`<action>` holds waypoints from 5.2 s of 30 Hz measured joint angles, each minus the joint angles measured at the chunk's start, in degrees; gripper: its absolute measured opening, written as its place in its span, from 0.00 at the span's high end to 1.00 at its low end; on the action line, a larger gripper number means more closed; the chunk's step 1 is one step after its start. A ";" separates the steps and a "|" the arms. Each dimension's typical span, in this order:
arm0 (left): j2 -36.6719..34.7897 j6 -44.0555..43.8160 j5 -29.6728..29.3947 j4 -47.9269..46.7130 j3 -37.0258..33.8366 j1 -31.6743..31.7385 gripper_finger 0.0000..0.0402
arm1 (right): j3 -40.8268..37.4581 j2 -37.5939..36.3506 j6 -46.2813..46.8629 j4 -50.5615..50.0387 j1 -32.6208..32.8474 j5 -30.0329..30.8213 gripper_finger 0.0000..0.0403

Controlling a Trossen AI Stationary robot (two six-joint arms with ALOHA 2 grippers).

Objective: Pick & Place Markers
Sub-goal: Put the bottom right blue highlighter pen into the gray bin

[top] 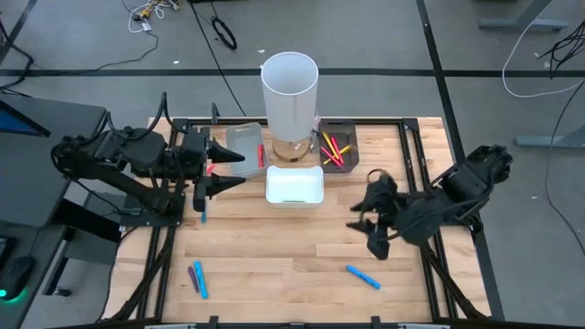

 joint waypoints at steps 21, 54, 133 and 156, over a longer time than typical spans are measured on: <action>0.02 -2.19 3.28 0.11 0.00 0.00 0.33 | -0.64 13.25 22.52 -13.57 3.55 -25.81 0.49; 0.02 -2.05 7.74 -0.98 0.00 0.02 0.33 | -28.18 20.54 29.80 8.59 14.07 -30.98 0.19; 0.02 -3.61 9.70 -3.08 0.00 0.01 0.33 | -55.86 18.20 27.07 46.04 9.38 -33.68 0.65; 0.02 -3.50 9.68 -3.19 0.02 0.02 0.33 | -57.03 18.18 26.90 43.63 9.49 -30.29 0.73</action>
